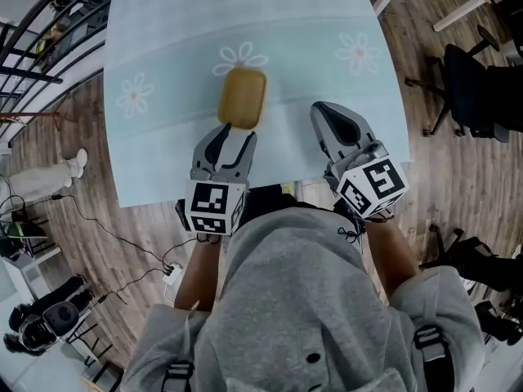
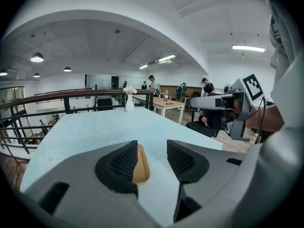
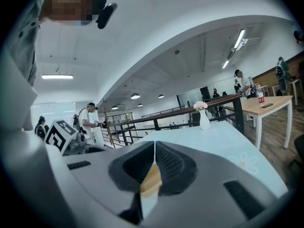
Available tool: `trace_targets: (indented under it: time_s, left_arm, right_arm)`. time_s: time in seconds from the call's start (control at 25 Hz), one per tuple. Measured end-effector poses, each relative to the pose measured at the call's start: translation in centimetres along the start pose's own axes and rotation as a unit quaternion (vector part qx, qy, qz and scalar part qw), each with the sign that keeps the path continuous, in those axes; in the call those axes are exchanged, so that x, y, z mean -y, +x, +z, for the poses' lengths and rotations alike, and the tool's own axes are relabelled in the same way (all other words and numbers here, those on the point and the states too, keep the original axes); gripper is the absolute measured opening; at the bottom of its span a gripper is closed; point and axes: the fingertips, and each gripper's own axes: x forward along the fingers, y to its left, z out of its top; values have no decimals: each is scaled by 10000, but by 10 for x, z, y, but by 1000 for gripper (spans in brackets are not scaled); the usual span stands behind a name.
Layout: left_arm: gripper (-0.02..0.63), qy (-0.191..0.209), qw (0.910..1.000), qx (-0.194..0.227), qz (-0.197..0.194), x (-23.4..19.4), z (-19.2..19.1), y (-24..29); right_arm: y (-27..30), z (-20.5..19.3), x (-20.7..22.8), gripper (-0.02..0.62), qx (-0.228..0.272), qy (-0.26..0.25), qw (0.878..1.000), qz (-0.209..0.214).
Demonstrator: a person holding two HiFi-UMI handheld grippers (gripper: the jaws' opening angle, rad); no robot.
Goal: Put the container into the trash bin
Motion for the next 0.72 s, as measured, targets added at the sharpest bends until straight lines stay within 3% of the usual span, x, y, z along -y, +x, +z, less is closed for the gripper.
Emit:
trace_targets:
  time_s: [0.72]
  left_arm:
    - [192,101,9922,-951,-798,8,-49,61]
  right_arm:
    - [28,-23,27,31,-375,215,9984,-351]
